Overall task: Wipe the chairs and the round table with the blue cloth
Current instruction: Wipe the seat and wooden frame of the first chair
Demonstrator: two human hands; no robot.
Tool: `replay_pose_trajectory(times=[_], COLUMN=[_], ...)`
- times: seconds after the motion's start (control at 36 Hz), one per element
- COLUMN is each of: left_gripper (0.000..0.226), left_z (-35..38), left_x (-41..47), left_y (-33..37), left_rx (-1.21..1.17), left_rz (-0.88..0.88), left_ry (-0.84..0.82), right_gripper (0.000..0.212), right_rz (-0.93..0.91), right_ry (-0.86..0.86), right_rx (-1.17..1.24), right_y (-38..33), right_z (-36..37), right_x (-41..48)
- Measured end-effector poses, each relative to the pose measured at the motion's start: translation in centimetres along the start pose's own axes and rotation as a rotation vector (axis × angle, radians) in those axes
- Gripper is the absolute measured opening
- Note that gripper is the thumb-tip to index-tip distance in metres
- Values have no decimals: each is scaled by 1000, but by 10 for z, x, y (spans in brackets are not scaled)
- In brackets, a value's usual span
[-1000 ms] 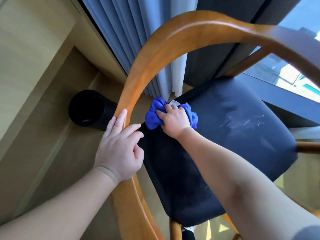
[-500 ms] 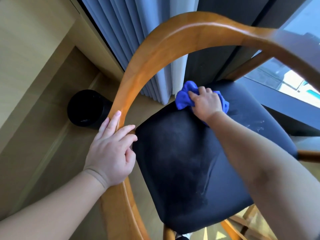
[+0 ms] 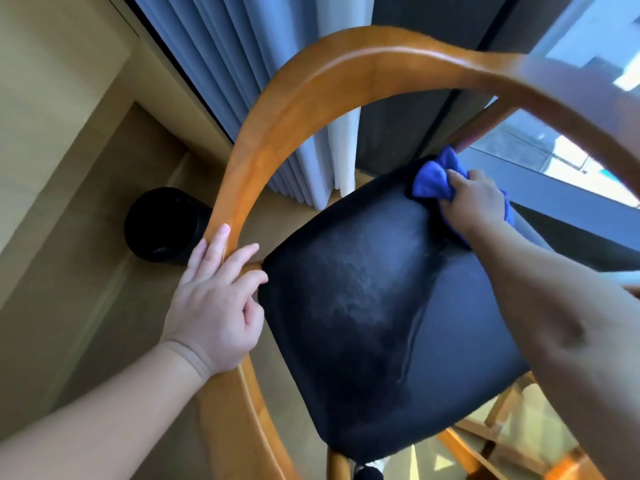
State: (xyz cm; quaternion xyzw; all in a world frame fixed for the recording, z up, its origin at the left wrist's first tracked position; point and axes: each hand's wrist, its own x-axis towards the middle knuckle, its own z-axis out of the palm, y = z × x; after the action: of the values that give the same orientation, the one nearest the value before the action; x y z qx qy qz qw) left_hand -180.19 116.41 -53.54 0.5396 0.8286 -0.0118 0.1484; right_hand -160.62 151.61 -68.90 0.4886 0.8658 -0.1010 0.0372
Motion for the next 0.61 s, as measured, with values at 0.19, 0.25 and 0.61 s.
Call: replay_pose_trajectory(times=[0.19,0.25,0.61], left_gripper=[37,38,41], left_z=[1,1,0], left_x=[1,1,16], left_y=[-1,0,14], left_rx=[23,32,208], left_rz=[5,21,258], left_ry=[17,14,-68], right_gripper=[44,50,50], right_rz=[-87,-93,-183], right_ry=[-48,-101,-22], right_rx=[-2,21,48], right_y=[-24,-33,-55], right_z=[16,20,34], right_x=[-83,-118,-219])
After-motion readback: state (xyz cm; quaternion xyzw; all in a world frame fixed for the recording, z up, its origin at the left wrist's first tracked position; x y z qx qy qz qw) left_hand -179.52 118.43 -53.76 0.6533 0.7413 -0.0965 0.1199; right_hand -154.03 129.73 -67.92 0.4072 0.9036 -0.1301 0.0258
